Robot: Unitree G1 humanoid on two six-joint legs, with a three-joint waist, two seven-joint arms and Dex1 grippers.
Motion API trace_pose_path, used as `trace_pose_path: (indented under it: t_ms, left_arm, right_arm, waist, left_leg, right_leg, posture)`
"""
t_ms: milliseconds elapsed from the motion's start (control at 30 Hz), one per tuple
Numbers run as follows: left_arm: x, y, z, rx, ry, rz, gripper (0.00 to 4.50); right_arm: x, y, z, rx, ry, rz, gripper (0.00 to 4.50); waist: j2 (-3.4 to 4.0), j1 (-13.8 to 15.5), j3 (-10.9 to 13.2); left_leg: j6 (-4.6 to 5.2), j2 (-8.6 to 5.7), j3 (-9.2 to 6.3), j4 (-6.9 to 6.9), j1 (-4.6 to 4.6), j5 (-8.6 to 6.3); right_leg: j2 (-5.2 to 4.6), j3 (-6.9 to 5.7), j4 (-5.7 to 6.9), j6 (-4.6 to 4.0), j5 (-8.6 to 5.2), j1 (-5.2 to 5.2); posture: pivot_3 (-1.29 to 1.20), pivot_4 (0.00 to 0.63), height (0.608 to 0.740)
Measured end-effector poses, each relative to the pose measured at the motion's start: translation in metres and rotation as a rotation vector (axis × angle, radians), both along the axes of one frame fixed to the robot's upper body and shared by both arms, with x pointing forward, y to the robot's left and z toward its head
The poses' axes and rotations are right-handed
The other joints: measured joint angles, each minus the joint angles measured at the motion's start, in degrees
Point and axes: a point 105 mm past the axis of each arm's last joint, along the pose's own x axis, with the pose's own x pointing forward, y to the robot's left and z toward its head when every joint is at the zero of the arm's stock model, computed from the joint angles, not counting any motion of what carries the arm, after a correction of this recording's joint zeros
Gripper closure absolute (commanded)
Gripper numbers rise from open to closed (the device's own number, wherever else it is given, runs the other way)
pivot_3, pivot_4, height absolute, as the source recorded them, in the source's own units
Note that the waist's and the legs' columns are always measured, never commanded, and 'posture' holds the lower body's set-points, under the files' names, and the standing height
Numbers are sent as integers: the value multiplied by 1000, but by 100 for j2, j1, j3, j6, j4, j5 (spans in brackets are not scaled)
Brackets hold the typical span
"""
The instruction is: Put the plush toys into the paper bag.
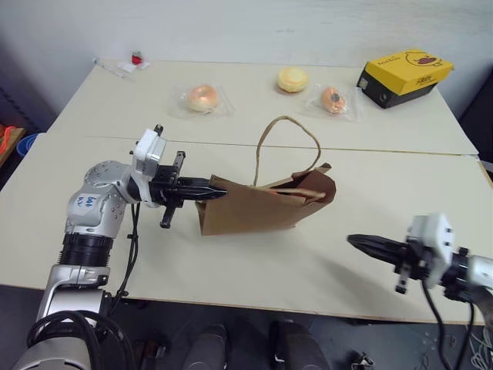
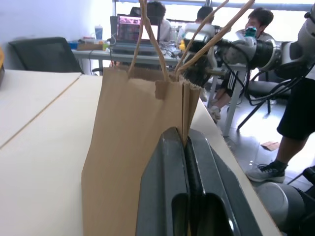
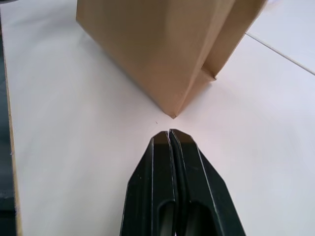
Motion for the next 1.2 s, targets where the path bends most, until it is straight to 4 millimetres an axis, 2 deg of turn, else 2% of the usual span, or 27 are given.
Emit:
trace_pose_path:
  t_ms: [100, 167, 467, 567, 667, 767, 833, 933, 1033, 1133, 1200]
  left_arm:
    - [9, -1, -16, 31, 6, 32, 4477]
    - [16, -4, -20, 22, -9, 45, 4477]
    - [28, 0, -15, 58, -118, 92, 4477]
    - [28, 5, -14, 69, -116, 105, 3848]
    - [26, 10, -8, 76, -113, 113, 2960]
    - [20, 31, -7, 118, -120, 159, 1999]
    - [15, 51, -15, 149, -106, 228, 1276]
    - [13, 69, -25, 198, -86, 322, 326]
    - [3, 104, -32, 251, -118, 498, 312]
    - [-13, 126, -42, 306, -131, 594, 312]
    - [-31, 136, -54, 353, -120, 637, 312]
  right_arm:
    - [-11, -6, -10, -14, 45, -10, 4500]
    - [-12, -7, -11, -12, 44, -16, 4500]
    - [-4, -1, -9, 0, -5, 2, 4500]
    - [0, 1, -9, 1, -14, 12, 4500]
    - [7, 1, -9, 10, -22, 14, 4500]
    - [13, -5, -15, -12, 42, 19, 3901]
    - [23, -13, -11, -7, 38, -4, 3182]
    - [30, -12, 0, -20, -20, 28, 2137]
    - [32, -5, 11, -60, -96, 107, 1063]
    - [38, -5, 10, -108, -112, 133, 29]
    - [48, -3, 15, -142, -149, 151, 29]
  waist:
    - [-2, -9, 1]
    - [-4, 4, 1]
    - [-8, 34, 2]
    - [-8, 36, 2]
    - [-8, 35, 2]
    - [-7, -17, 2]
    - [-6, -73, 2]
    - [-7, -76, 2]
    - [-6, -105, 2]
    - [-6, -100, 1]
    - [-3, -114, 1]
  left_leg:
    - [0, 3, -1, 1, 0, 0]
    - [2, 2, 1, 9, -2, 0]
    - [2, 2, -3, 12, -5, 0]
    - [1, 2, -4, 13, -6, 0]
    - [1, 2, -5, 14, -7, 0]
    - [1, 4, -2, 8, -4, 0]
    - [-1, 5, -5, 7, -3, 1]
    - [-3, 6, -10, 8, -5, 2]
    - [-2, 6, -7, 0, -5, 2]
    - [-1, 6, -6, -3, -5, 1]
    - [1, 6, -2, -4, -3, 0]
  right_leg:
    - [2, 3, 9, 0, 0, -2]
    - [-1, 5, 8, 1, 1, -2]
    - [-2, 3, 8, 1, 1, -4]
    - [-3, 2, 8, 1, 1, -5]
    - [-3, 3, 11, 1, 1, -5]
    - [-2, 7, 21, 1, 1, -7]
    - [-2, 6, 18, 1, 1, -8]
    - [-2, 2, 11, 1, 1, -10]
    - [-4, 7, 15, 1, 1, -10]
    - [-8, 6, 9, 1, 0, -9]
    - [-10, 10, 5, 1, 1, -8]
  posture:
    - [0, 150, 740]
    - [0, 150, 740]
    - [0, 150, 740]
    - [0, 150, 740]
    - [0, 150, 740]
    - [0, 150, 740]
    - [0, 150, 740]
    - [0, 150, 740]
    - [0, 150, 740]
    - [0, 150, 740]
    - [0, 150, 740]
